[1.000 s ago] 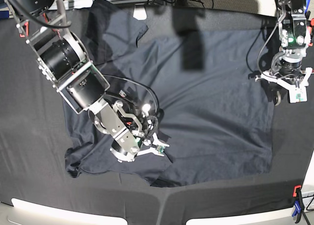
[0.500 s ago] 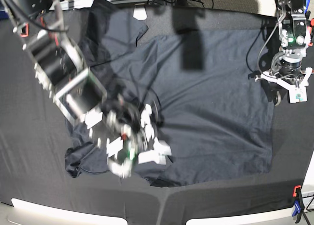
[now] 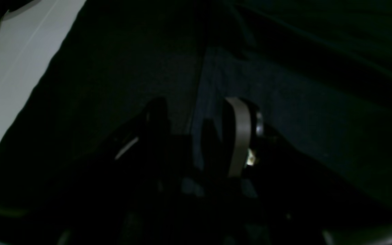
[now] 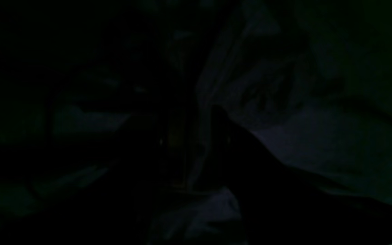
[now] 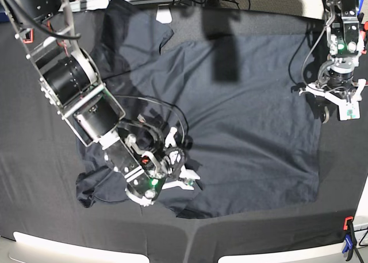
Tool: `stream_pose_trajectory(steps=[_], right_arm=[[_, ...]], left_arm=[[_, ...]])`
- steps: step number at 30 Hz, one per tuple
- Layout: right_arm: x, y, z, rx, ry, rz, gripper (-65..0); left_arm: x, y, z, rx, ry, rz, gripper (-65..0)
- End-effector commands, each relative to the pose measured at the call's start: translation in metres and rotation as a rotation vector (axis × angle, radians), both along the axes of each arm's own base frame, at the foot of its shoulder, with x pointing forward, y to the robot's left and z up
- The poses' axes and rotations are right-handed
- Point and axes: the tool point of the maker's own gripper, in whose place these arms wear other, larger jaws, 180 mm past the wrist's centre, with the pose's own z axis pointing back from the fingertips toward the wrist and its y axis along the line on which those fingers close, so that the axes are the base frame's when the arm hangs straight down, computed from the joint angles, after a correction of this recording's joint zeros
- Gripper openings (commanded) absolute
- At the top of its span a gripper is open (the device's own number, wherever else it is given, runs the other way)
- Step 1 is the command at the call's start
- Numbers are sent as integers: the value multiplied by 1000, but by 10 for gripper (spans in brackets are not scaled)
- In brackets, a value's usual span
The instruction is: Layout the t-shirt on the table in an organized manner, then fold the t-shirt properly
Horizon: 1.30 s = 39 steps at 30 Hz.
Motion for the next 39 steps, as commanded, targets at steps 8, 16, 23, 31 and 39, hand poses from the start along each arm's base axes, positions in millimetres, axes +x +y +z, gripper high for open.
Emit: stream_pose_trajectory(steps=[8, 16, 23, 31, 39], right_arm=[[9, 15, 20, 74, -2, 20, -524], [16, -3, 20, -30, -40, 27, -524], [21, -6, 21, -46, -70, 35, -525], [20, -4, 21, -35, -64, 33, -566], [27, -1, 24, -21, -101, 46, -650]], left_arm=[[6, 3, 16, 22, -55, -6, -401], [6, 3, 16, 22, -54, -6, -401], [6, 3, 16, 22, -54, -6, -401], [6, 3, 16, 22, -54, -6, -401], [6, 4, 17, 60, -48, -10, -401]])
